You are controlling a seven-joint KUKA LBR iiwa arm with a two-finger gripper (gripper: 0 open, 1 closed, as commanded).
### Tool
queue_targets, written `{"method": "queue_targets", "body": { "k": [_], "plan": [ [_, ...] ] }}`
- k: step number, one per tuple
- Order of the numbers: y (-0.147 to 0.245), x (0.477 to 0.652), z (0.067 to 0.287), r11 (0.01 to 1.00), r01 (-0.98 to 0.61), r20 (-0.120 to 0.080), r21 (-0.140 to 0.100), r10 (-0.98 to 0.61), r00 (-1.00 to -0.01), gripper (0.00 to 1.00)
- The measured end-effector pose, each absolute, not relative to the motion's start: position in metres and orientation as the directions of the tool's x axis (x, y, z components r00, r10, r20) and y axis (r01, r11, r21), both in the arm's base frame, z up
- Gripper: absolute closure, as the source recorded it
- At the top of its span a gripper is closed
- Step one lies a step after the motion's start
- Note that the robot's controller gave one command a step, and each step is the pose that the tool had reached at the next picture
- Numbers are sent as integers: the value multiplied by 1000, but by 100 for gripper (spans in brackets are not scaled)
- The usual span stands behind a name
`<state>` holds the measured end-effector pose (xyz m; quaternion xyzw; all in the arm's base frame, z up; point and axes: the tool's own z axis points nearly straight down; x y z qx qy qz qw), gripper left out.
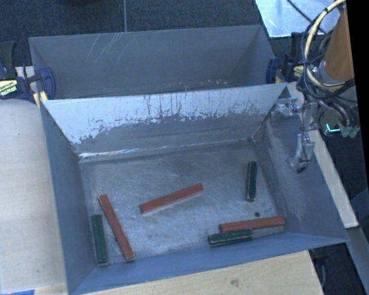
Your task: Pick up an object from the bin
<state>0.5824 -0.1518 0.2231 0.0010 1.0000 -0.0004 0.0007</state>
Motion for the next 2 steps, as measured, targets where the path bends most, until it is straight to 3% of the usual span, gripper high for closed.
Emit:
{"method": "queue_targets", "body": {
  "k": [1, 2],
  "plan": [
    [-101, 548, 101, 924, -383, 2, 3, -383, -924, 0],
    [-113, 576, 69, 701, -713, -3, -2, -713, -701, 0]
  ]
}}
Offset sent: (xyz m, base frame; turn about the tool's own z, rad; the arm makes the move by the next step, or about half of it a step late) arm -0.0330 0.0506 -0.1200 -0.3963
